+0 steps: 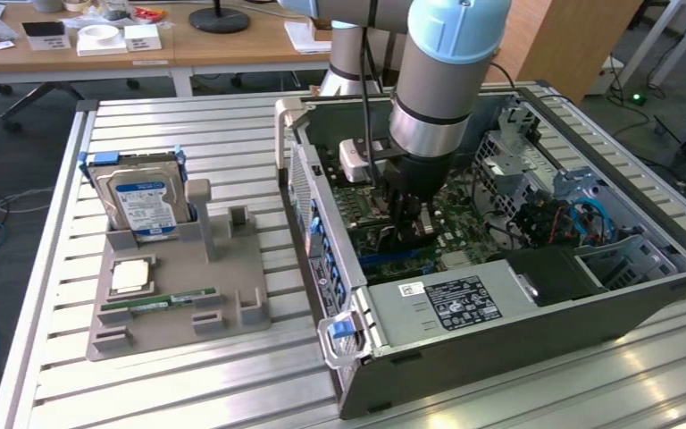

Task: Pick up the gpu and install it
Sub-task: 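Insert the gpu into the slot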

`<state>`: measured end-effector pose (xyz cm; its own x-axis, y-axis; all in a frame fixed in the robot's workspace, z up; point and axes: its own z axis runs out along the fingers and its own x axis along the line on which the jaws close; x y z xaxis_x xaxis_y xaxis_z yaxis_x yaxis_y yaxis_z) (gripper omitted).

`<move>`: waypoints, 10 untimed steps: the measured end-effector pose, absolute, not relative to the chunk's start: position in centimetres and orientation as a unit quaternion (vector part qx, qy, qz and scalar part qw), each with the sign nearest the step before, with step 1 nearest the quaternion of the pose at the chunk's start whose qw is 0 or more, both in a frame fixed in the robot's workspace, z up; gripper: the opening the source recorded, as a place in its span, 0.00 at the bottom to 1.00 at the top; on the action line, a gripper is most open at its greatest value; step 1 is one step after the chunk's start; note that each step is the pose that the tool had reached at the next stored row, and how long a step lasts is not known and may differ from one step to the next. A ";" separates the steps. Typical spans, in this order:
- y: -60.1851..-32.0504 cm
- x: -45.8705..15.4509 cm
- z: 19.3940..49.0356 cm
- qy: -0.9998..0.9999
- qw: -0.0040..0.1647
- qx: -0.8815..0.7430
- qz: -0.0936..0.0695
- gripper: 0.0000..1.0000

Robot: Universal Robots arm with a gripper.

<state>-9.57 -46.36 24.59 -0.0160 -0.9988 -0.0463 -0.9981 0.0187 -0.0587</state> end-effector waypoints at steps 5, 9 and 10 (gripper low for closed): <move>-46.4 -9.6 24.6 0.715 0.037 -0.698 -0.005 0.26; -46.4 -9.6 24.5 0.715 0.037 -0.698 -0.005 0.26; -46.4 -9.6 24.5 0.715 0.037 -0.698 -0.005 0.26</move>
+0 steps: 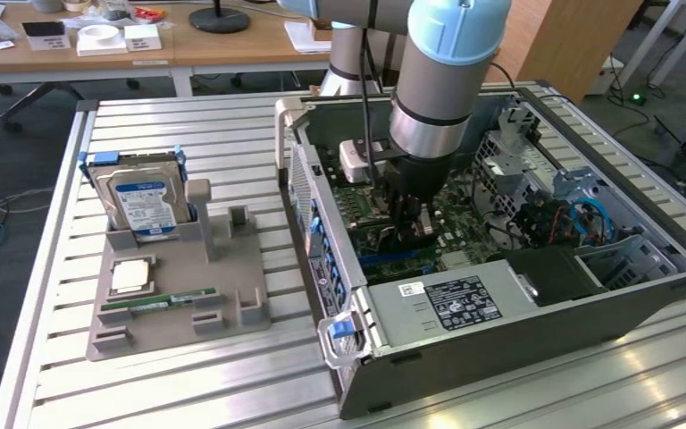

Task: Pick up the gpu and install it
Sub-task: 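Insert the gpu into the slot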

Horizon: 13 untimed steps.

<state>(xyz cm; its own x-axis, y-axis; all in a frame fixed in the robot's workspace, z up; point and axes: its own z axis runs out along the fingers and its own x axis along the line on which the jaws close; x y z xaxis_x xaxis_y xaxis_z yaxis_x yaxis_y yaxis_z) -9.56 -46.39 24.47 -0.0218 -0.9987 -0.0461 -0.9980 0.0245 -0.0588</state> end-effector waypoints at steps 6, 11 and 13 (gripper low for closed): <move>-46.4 -9.6 24.3 0.715 0.037 -0.698 -0.005 0.26; -46.4 -9.6 24.2 0.715 0.037 -0.698 -0.005 0.26; -46.4 -9.6 24.1 0.715 0.037 -0.698 -0.005 0.26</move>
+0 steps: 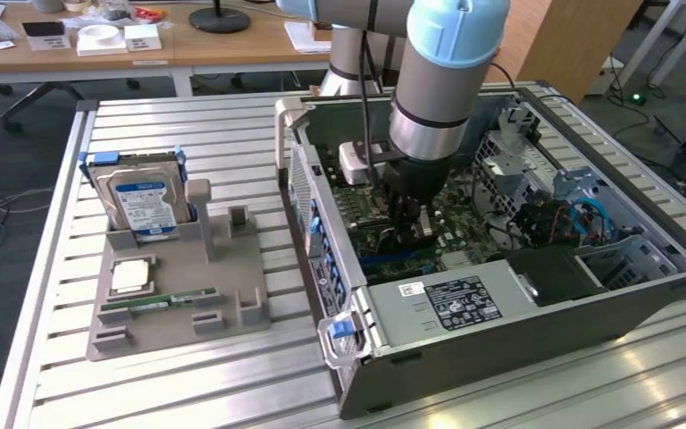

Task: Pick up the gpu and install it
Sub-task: 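Insert the gpu into the slot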

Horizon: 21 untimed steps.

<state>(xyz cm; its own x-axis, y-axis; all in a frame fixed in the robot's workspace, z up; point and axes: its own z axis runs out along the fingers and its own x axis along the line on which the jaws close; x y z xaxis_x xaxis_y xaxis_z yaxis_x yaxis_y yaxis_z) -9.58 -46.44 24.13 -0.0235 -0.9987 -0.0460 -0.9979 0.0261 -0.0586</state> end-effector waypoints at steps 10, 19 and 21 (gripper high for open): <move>-46.4 -9.6 24.1 0.715 0.037 -0.698 -0.005 0.26; -46.4 -9.6 24.0 0.715 0.037 -0.698 -0.005 0.26; -46.4 -9.6 24.0 0.715 0.037 -0.698 -0.005 0.26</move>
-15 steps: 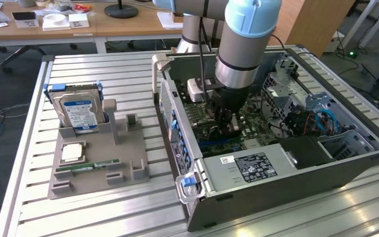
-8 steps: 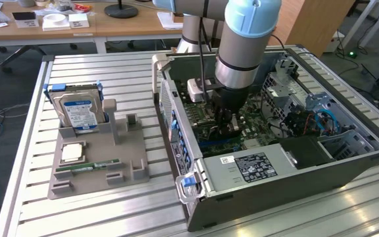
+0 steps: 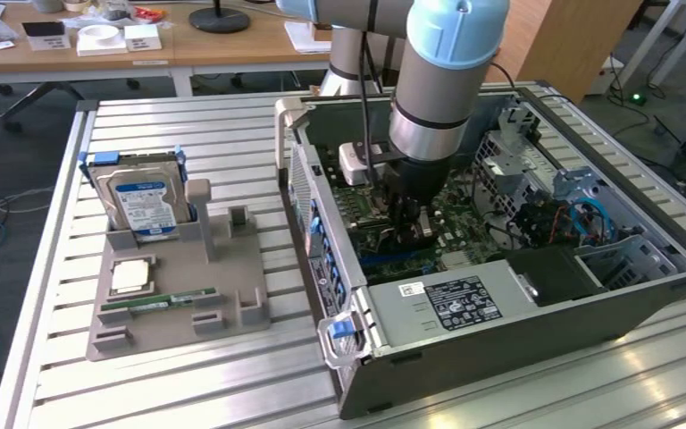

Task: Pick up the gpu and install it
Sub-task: 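Insert the gpu into the slot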

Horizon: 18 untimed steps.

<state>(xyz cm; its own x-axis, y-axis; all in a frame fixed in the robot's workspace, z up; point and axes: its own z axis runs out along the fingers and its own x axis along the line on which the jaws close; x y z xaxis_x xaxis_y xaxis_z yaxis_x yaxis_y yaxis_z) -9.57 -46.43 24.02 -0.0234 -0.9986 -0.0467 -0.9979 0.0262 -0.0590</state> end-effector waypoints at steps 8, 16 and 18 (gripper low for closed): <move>-46.4 -9.6 24.1 0.715 0.037 -0.698 -0.005 0.26; -46.4 -9.6 24.2 0.715 0.037 -0.698 -0.005 0.26; -46.4 -9.6 24.2 0.715 0.037 -0.698 -0.005 0.26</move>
<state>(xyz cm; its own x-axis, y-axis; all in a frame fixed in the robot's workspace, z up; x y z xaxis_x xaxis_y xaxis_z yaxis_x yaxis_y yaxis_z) -9.57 -46.44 24.20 -0.0226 -0.9987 -0.0463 -0.9980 0.0253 -0.0588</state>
